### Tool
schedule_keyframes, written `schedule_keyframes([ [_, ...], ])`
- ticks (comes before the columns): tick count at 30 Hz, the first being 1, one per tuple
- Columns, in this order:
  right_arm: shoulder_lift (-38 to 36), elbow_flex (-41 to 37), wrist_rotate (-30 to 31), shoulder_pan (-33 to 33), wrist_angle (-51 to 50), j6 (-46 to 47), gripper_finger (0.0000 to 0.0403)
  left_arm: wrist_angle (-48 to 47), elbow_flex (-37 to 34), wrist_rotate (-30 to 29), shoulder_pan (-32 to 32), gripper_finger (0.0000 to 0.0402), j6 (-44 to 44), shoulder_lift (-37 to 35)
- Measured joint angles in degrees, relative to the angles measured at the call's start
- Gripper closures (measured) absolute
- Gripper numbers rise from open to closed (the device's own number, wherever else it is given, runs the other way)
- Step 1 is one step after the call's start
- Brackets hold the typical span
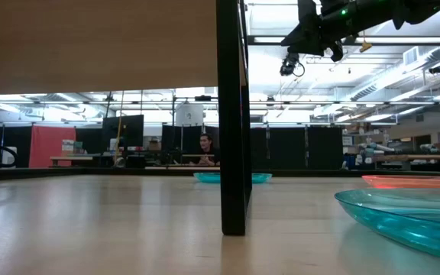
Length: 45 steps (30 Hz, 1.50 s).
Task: Place and stack plates onto a shelf
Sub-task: Stack the green plate on top of the red plate on the shelf, then stack the top orange plate on top of the green plate on the shelf
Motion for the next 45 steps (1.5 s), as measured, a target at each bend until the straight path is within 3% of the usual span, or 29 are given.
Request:
schedule_keyframes([
  [9,0.0,0.0,0.0,0.0,0.0,0.0,0.0258,0.0,0.0,-0.1,0.0,0.0388,1.1,0.0],
  [28,0.0,0.0,0.0,0.0,0.0,0.0,0.0258,0.0,0.0,-3.8,0.0,0.0277,1.4,0.0],
  [40,0.0,0.0,-0.1,0.0,0.0,0.0,0.0258,0.7,0.0,-7.5,0.0,0.0253,1.3,0.0],
  [45,0.0,0.0,-5.8,0.0,-0.4,3.8,0.0258,4.7,0.0,-10.8,0.0,0.0253,1.3,0.0],
])
